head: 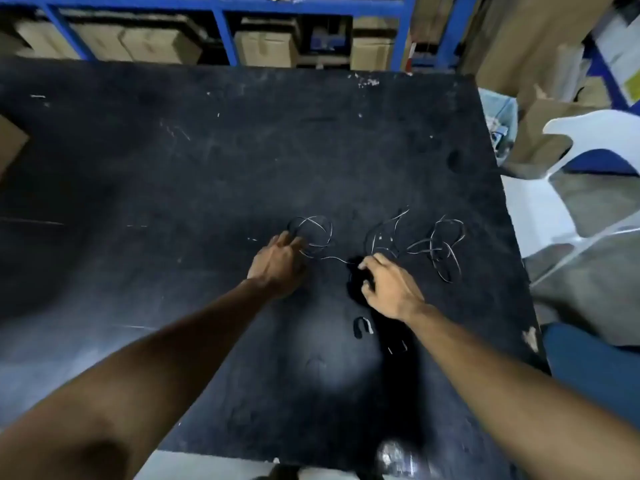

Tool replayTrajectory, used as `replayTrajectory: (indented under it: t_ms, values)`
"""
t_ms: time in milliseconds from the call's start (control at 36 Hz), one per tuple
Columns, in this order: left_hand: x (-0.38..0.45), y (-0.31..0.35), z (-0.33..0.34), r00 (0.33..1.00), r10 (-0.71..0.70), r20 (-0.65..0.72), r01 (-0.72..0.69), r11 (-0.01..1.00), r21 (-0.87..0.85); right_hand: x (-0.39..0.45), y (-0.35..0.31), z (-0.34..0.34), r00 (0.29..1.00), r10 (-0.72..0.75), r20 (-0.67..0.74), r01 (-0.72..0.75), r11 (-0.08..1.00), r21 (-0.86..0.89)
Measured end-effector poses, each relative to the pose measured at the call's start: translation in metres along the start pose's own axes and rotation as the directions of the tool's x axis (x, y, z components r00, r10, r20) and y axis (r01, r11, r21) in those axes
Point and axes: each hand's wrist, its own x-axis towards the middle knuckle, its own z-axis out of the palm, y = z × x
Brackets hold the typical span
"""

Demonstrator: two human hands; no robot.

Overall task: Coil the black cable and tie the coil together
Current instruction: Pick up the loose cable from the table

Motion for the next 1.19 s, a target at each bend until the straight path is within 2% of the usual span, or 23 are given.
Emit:
replayTrajectory:
  t_ms: [139,361,417,500,556,611,639,694,722,778,806,889,944,1000,1083,1194]
  values:
    - [0.04,0.01,0.016,0.999,0.047,-0.025,-0.045,0.997,0.055,0.031,-0.006,0.022,0.998,0.023,0.062,-0.026,0.999,0.041]
    - [0.072,0.012,0.038,0.994,0.07,0.086,-0.084,0.983,0.164,0.065,-0.002,0.05,0.983,0.091,0.16,-0.104,0.991,0.078]
    - [0.073,0.008,0.036,0.995,0.036,0.097,-0.045,0.995,0.091,0.067,-0.001,0.051,0.984,0.102,0.147,-0.117,0.988,0.102]
    - [0.077,0.006,0.024,1.0,-0.018,0.025,0.022,0.987,-0.159,0.071,-0.002,0.046,0.986,0.117,0.117,-0.132,0.983,0.127]
    - [0.079,0.004,0.014,0.997,-0.064,-0.038,0.048,0.946,-0.32,0.068,-0.003,0.04,0.991,0.113,0.076,-0.123,0.982,0.145]
    - [0.075,0.004,0.001,0.99,-0.143,0.013,0.131,0.862,-0.49,0.063,-0.006,0.033,0.994,0.111,0.019,-0.113,0.981,0.158]
    - [0.074,0.005,-0.008,0.984,-0.168,0.056,0.168,0.788,-0.592,0.065,-0.01,0.028,0.994,0.106,-0.022,-0.101,0.981,0.168]
    - [0.075,0.002,-0.014,0.976,-0.144,0.162,0.216,0.576,-0.788,0.068,-0.014,0.027,0.987,0.12,-0.105,-0.088,0.96,0.266]
    - [0.069,0.009,-0.051,0.981,-0.137,0.135,0.187,0.512,-0.838,0.066,-0.029,-0.004,0.976,0.095,-0.197,-0.033,0.953,0.3]
    - [0.063,0.012,-0.065,0.981,-0.053,0.187,0.192,0.415,-0.889,0.073,-0.036,-0.017,0.964,0.077,-0.253,0.026,0.924,0.381]
    - [0.06,0.012,-0.074,0.979,-0.013,0.201,0.19,0.392,-0.9,0.079,-0.04,-0.025,0.961,0.021,-0.275,0.092,0.916,0.39]
    - [0.045,0.016,-0.104,0.975,0.092,0.2,0.171,0.254,-0.952,0.082,-0.064,-0.06,0.96,-0.124,-0.252,0.224,0.88,0.419]
    - [0.039,0.018,-0.129,0.974,0.12,0.191,0.158,0.243,-0.957,0.091,-0.078,-0.086,0.957,-0.184,-0.225,0.266,0.865,0.425]
    - [0.032,0.021,-0.149,0.976,0.122,0.179,0.152,0.205,-0.967,0.093,-0.09,-0.114,0.971,-0.157,-0.181,0.229,0.828,0.512]
    - [0.02,0.018,-0.168,0.976,0.124,0.181,0.158,0.175,-0.972,0.085,-0.1,-0.155,0.982,-0.184,-0.032,0.15,0.674,0.724]
    - [-0.001,0.018,-0.186,0.967,0.155,0.204,0.168,0.22,-0.961,0.069,-0.114,-0.196,0.948,-0.316,0.044,0.137,0.528,0.838]
